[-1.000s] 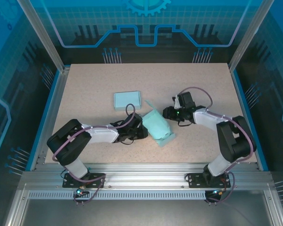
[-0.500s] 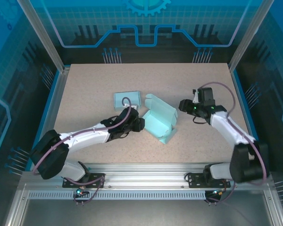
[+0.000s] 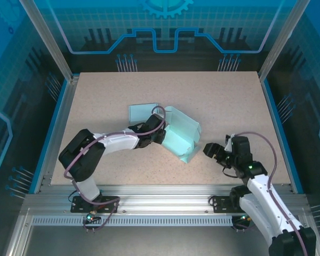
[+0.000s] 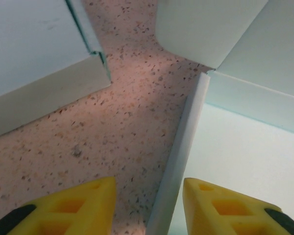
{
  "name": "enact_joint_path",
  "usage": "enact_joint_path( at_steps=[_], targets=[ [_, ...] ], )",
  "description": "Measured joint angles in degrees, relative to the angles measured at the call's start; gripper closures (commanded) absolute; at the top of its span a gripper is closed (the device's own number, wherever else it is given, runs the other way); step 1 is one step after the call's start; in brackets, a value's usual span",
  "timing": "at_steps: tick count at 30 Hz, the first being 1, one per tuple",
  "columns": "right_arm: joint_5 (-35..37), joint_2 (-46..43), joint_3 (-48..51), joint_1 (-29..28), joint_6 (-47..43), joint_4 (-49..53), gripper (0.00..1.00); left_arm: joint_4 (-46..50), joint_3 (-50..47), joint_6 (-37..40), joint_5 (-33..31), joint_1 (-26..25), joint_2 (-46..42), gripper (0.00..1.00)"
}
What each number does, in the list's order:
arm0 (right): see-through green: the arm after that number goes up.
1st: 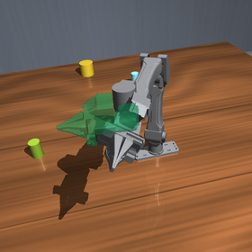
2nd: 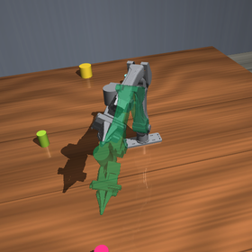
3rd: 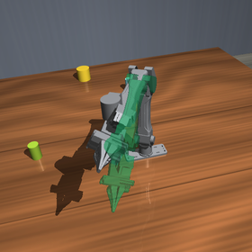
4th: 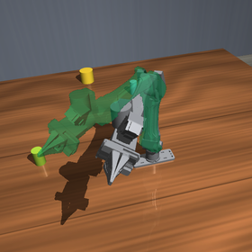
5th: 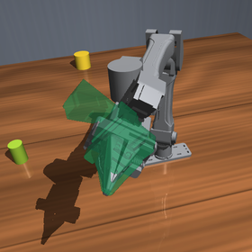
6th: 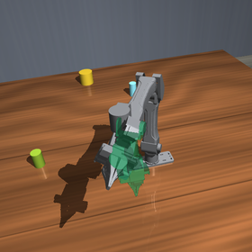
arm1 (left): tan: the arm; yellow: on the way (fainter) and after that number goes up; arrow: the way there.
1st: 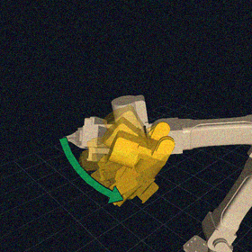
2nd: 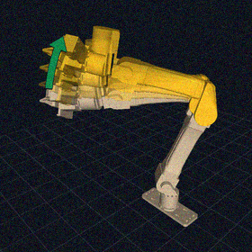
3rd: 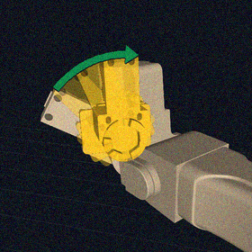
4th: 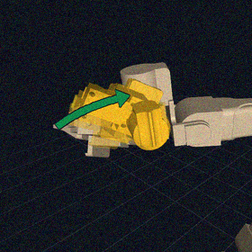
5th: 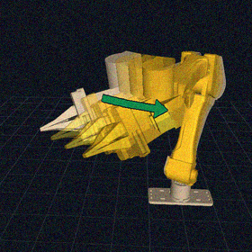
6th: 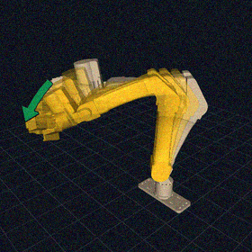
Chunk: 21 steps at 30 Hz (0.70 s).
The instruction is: Fold the paper box
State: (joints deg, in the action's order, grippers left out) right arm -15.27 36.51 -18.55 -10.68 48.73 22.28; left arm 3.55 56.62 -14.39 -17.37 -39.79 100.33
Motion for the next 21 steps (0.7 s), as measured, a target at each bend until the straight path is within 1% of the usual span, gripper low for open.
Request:
enact_joint_path(
  at_steps=[2, 4, 8, 11, 13, 17, 21],
  targets=[
    [-0.8, -0.7, 2.3, -1.6, 2.2, -1.2, 0.16, -0.4, 0.7, 0.7, 0.0, 0.0, 1.1, 0.63],
    [-1.2, 0.0, 3.1, -3.3, 3.6, -2.3, 0.15, -0.6, 1.4, 0.9, 0.0, 0.0, 2.2, 0.68],
    [-1.3, 4.5, 3.1, -6.6, 4.8, -6.0, 0.15, -1.3, 1.9, 1.3, -0.1, 0.0, 3.9, 0.76],
    [-0.9, 9.1, 2.8, -9.1, 5.5, -8.3, 0.14, -1.5, 1.9, 1.3, -0.5, 0.0, 4.4, 0.77],
    [-0.1, 11.8, 2.3, -10.8, 6.0, -9.6, 0.14, -1.7, 1.9, 1.2, -0.9, -0.1, 4.9, 0.82],
    [1.7, 15.2, 0.9, -13.0, 6.5, -11.7, 0.13, -1.6, 2.5, 1.9, -3.7, -0.8, 6.6, 0.83],
    [4.3, 17.2, -1.0, -12.8, 5.4, -11.9, 0.12, -0.8, 4.5, 2.9, -7.3, -2.6, 8.4, 0.89]
  ],
)
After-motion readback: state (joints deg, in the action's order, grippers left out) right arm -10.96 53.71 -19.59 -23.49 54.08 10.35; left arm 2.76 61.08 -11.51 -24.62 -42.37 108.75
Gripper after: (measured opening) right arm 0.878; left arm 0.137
